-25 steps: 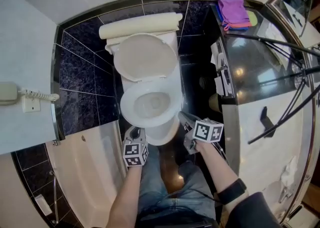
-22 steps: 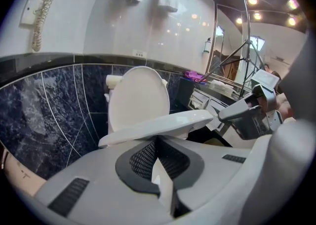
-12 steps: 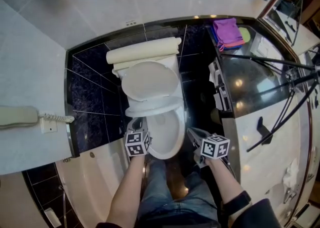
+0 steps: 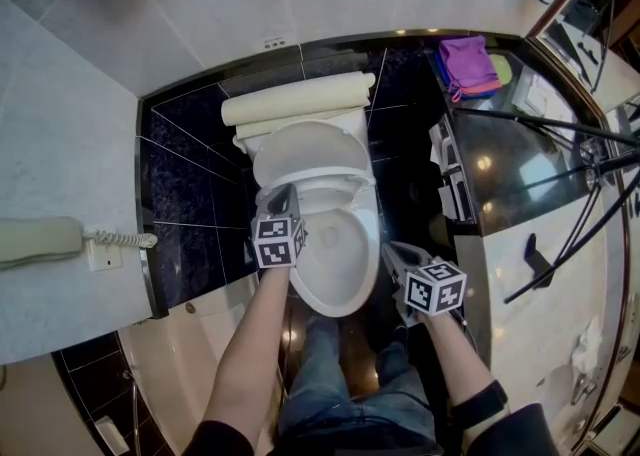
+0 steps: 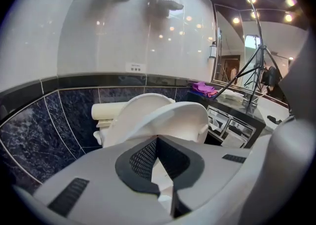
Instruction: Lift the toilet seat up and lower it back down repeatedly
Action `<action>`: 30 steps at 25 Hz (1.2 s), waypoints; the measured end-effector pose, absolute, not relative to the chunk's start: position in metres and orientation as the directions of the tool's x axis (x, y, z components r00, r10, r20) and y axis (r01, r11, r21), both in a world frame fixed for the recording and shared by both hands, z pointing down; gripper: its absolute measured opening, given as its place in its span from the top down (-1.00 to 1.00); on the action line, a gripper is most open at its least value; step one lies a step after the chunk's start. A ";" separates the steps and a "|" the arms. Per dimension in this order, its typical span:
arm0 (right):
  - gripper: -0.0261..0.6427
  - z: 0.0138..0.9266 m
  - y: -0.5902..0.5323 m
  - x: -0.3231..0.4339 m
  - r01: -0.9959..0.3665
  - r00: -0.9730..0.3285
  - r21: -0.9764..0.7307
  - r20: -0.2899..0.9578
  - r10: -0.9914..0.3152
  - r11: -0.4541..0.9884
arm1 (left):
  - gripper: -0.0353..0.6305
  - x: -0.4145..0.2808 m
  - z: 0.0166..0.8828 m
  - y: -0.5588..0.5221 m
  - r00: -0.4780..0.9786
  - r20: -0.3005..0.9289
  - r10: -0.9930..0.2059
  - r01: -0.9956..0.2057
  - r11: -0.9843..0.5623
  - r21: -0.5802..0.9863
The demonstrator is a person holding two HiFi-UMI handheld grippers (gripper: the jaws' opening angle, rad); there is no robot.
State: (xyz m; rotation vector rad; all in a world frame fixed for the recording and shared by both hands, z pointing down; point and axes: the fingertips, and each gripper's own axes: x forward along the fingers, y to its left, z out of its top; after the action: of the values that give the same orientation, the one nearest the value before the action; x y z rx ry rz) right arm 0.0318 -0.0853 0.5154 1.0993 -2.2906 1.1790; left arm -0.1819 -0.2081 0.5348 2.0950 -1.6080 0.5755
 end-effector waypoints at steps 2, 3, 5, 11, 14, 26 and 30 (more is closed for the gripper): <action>0.88 0.515 -0.087 0.033 -0.767 -0.639 -0.537 0.595 -0.487 0.350 | 0.90 -0.185 0.537 -0.221 0.239 0.572 -0.785 -0.968 -0.238 0.078; 0.88 0.516 -0.088 0.034 -0.769 -0.636 -0.537 0.597 -0.489 0.346 | 0.90 -0.187 0.539 -0.227 0.237 0.576 -0.782 -0.968 -0.240 0.073; 0.88 0.516 -0.089 0.036 -0.773 -0.631 -0.535 0.600 -0.492 0.340 | 0.90 -0.191 0.541 -0.236 0.232 0.583 -0.779 -0.969 -0.239 0.066; 0.88 0.515 -0.092 0.038 -0.777 -0.627 -0.528 0.602 -0.494 0.343 | 0.90 -0.196 0.533 -0.244 0.232 0.572 -0.787 -0.967 -0.249 0.050; 0.88 0.511 -0.093 0.033 -0.773 -0.633 -0.526 0.599 -0.491 0.355 | 0.90 -0.194 0.526 -0.234 0.235 0.571 -0.787 -0.966 -0.254 0.047; 0.87 0.449 -0.088 0.029 -0.747 -0.654 -0.393 0.579 -0.487 0.536 | 0.90 -0.167 0.448 -0.129 0.231 0.553 -0.800 -0.962 -0.272 0.008; 0.87 0.418 -0.079 0.034 -0.727 -0.668 -0.349 0.558 -0.492 0.591 | 0.90 -0.161 0.400 -0.087 0.220 0.519 -0.826 -0.965 -0.263 -0.009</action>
State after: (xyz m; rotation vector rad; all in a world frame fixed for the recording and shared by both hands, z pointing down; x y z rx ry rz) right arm 0.0339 -0.0793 0.4175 0.9780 -2.4176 0.7933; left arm -0.1611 -0.0871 0.4004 2.1837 -1.6733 0.6198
